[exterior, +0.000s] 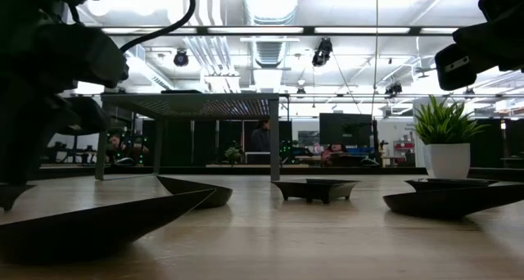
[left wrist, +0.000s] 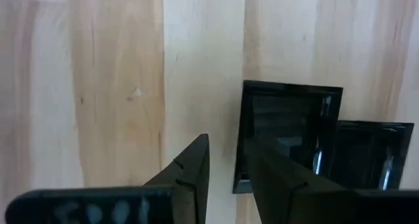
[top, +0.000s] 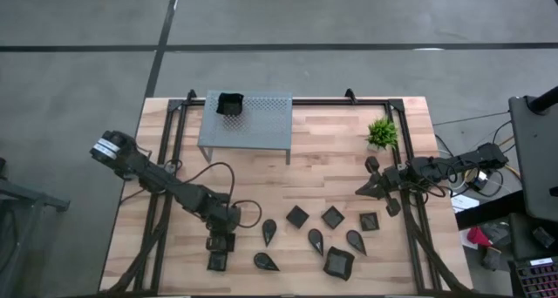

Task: Pick & Place Mini shaped plates
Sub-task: Put the black square plate on the shelf

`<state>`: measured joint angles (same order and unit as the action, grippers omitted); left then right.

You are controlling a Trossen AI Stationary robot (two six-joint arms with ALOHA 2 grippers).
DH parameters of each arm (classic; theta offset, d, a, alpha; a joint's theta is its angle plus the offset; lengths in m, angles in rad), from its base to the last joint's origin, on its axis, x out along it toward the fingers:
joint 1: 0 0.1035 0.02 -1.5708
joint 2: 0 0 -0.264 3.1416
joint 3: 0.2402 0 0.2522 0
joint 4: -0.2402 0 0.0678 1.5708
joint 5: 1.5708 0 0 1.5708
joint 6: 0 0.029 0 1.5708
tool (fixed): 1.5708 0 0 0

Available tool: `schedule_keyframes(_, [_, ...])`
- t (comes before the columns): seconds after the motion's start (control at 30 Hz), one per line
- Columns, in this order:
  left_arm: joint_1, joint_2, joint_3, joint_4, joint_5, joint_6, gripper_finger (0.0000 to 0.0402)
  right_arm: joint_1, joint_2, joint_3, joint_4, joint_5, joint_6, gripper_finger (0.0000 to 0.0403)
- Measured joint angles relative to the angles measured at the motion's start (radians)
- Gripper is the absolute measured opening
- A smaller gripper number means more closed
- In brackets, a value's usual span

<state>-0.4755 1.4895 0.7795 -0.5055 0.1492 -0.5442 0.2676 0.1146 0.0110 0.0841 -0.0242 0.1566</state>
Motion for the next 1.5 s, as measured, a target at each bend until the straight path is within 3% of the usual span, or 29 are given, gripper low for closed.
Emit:
schedule_keyframes(0.67, [-0.001,0.01,-0.003,0.041,-0.003,-0.018,0.0094,0.0,0.0,0.0,0.0,0.0,0.0,0.0008])
schedule_keyframes(1.07, [-0.002,0.01,-0.067,0.129,0.015,-0.091,0.0084,0.0,0.0,0.0,0.0,0.0,0.0,0.0008])
schedule_keyframes(1.2, [-0.001,0.01,-0.067,0.131,0.017,-0.093,0.0068,0.0,0.0,0.0,0.0,0.0,0.0,0.0008])
schedule_keyframes(1.4, [-0.001,0.01,-0.059,0.13,0.035,-0.093,0.0011,0.0,0.0,0.0,0.0,0.0,0.0,0.0008])
schedule_keyframes(1.5, [0.0,0.001,-0.054,0.128,0.04,-0.093,0.0005,0.0,0.0,0.0,0.0,0.0,0.0,0.0008])
